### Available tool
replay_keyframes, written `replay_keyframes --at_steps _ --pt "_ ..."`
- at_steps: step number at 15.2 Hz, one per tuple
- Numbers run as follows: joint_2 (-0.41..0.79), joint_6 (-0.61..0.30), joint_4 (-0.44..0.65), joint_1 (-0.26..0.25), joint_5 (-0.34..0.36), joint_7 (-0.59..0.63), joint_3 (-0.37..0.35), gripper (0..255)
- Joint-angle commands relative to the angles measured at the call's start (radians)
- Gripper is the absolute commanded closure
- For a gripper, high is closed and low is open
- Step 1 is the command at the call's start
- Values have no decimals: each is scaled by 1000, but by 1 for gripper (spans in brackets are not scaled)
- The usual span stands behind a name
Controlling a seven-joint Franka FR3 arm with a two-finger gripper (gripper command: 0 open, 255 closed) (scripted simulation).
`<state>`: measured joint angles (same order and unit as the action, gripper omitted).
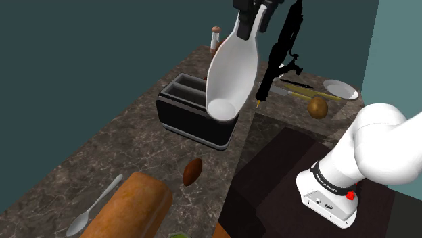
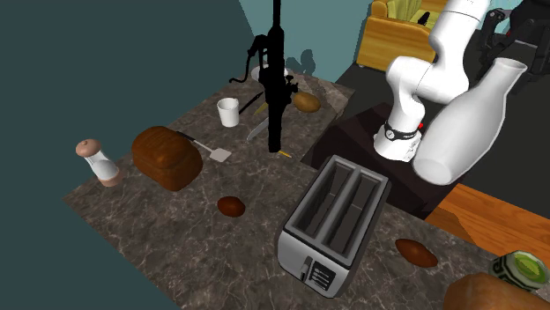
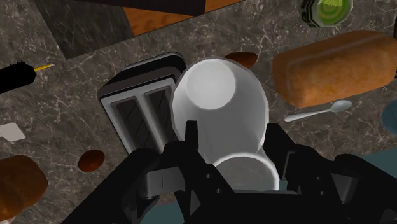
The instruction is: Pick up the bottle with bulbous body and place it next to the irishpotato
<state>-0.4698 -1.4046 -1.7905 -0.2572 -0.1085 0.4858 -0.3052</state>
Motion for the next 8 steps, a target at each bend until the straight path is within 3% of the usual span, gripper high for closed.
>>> replay_keyframes --at_steps 1,8 --pt "-13 -29 -40 -2 -3 -1 -1 255" --pt "-54 -120 -172 -9 -14 -8 -2 255"
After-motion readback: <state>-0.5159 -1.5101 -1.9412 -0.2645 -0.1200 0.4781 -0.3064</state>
